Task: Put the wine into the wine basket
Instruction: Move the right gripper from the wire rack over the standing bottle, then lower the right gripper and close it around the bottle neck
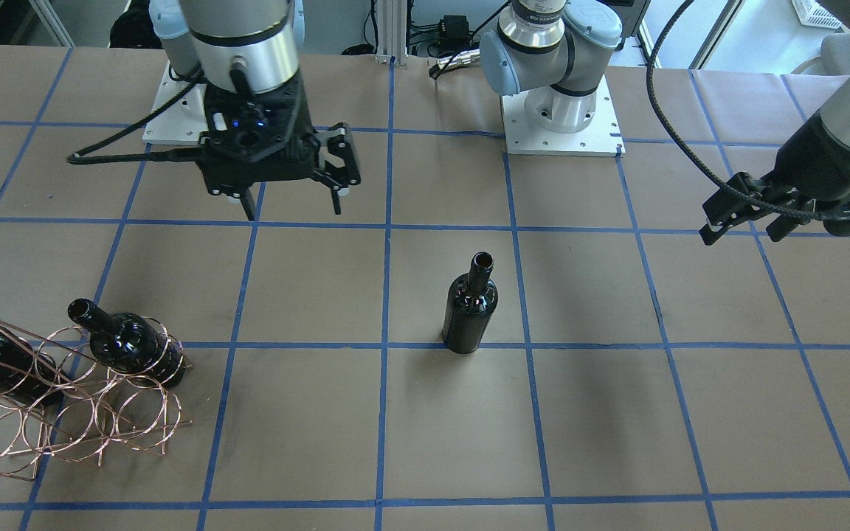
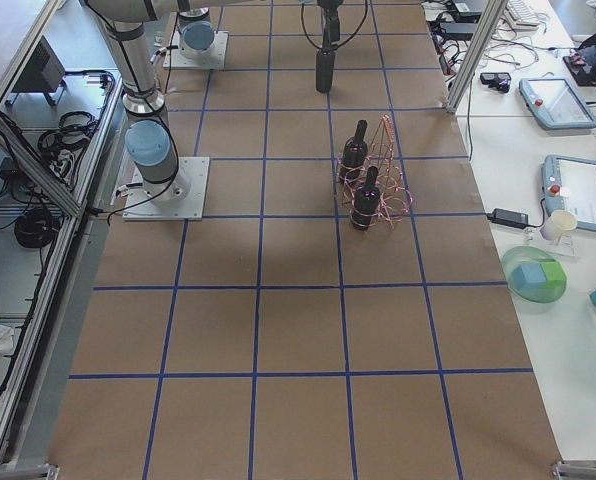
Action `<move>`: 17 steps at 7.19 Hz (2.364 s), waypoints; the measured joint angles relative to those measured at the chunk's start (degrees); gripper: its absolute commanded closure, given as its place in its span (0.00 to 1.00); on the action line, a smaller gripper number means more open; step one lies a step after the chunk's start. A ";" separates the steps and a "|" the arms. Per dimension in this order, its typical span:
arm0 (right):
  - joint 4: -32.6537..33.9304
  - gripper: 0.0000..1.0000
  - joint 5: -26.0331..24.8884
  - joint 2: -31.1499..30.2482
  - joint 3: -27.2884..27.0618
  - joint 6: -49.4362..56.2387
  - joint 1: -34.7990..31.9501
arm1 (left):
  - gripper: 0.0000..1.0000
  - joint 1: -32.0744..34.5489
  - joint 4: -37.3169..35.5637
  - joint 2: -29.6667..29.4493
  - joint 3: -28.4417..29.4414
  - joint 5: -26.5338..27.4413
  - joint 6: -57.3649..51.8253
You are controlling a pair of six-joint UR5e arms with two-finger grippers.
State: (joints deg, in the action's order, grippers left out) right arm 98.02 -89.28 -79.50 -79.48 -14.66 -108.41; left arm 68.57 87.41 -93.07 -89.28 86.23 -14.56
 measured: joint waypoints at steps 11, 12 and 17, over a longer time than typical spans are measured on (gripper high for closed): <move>6.56 0.00 0.50 13.13 6.87 -18.29 -12.65 | 0.00 -0.01 -2.94 -1.00 -4.45 0.25 0.00; 6.94 0.00 0.51 13.72 7.24 -18.57 -12.85 | 0.00 -0.05 -3.00 -0.99 -4.47 0.25 -0.02; 8.60 0.11 0.45 17.74 7.41 -18.75 -12.96 | 0.00 -0.10 -3.04 -1.02 -4.57 0.25 -0.03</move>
State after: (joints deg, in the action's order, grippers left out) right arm 106.62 -88.83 -61.76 -72.07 -33.41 -121.38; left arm 68.47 84.38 -94.09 -93.85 86.48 -14.59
